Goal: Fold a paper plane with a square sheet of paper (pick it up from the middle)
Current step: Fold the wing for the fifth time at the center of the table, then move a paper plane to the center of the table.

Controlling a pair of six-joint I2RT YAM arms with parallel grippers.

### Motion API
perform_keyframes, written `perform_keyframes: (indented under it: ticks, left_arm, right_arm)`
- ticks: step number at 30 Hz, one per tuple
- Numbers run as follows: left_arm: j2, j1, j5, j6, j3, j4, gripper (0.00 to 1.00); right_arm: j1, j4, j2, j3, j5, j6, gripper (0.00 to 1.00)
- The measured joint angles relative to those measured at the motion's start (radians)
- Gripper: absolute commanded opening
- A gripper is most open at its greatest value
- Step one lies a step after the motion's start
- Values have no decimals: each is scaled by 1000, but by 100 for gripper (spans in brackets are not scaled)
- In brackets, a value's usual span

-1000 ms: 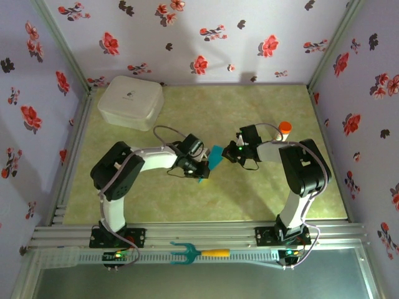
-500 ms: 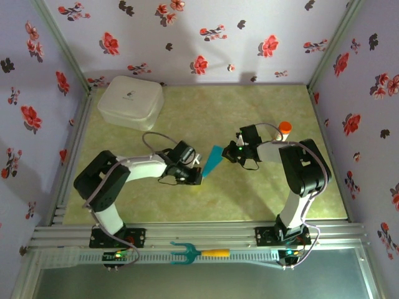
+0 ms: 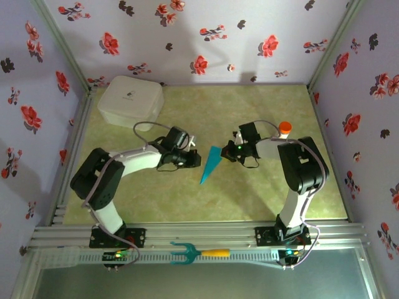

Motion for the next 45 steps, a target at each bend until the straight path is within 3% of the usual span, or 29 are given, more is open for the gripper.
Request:
perform_keyframes:
  ticks: [9,16,21,28,45]
  left_arm:
    - [90,2,24,-29,39,44,20]
    - [90,4,38,-57,24,85,21]
    - [94,5,64,-60,13,90,23]
    - [119,5,99,-63,12,99,25]
    - [167,5,128,-62,32,71,28]
  right_arm:
    - [0,-43,10,46,-51,-45,7]
    - [0,-103,-140,37,8,-32,11]
    - [0,-96,-220,-66,22,12,11]
    - [3,-68,-225,-158,16,78,13]
    - [45,19,-207,-163,-13,125,17]
